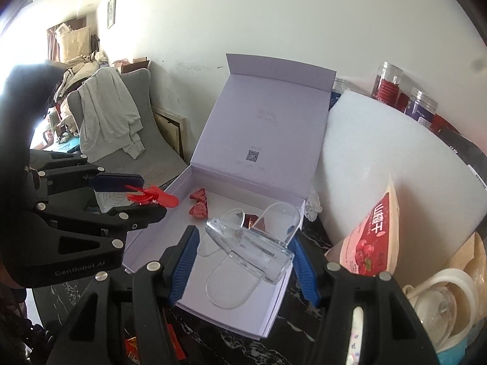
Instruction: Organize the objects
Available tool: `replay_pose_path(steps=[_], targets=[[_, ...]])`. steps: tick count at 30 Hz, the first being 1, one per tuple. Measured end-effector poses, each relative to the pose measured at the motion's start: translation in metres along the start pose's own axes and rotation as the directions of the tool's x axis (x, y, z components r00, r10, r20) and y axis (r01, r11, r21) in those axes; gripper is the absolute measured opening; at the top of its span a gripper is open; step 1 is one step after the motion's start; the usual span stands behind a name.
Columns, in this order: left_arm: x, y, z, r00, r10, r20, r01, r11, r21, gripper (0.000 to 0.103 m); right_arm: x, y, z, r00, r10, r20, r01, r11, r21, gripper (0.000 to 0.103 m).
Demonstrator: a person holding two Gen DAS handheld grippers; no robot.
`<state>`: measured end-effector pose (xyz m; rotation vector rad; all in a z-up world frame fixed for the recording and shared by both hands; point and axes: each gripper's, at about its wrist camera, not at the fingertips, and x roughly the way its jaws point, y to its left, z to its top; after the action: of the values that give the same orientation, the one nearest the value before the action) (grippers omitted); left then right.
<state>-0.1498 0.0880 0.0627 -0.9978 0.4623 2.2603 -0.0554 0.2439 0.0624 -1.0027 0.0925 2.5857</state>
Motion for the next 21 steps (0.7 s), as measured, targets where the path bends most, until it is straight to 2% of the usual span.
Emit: replay_pose_path(steps=[10,21], targets=[[0.045,0.021,0.017,0.999,-0.017,-0.032,0.017,1.000,-0.006,0.038,0.040,-0.009,0.016,1.000,-0.009,-0.015,0.009,1.000,0.007,0.061],[0.085,0.035,0.044,0.999,0.019,-0.034,-0.019,1.000,-0.016,0.038,0.090,-0.024,0.036,0.999,-0.002,-0.044,0.003,1.000,0.024,0.061]])
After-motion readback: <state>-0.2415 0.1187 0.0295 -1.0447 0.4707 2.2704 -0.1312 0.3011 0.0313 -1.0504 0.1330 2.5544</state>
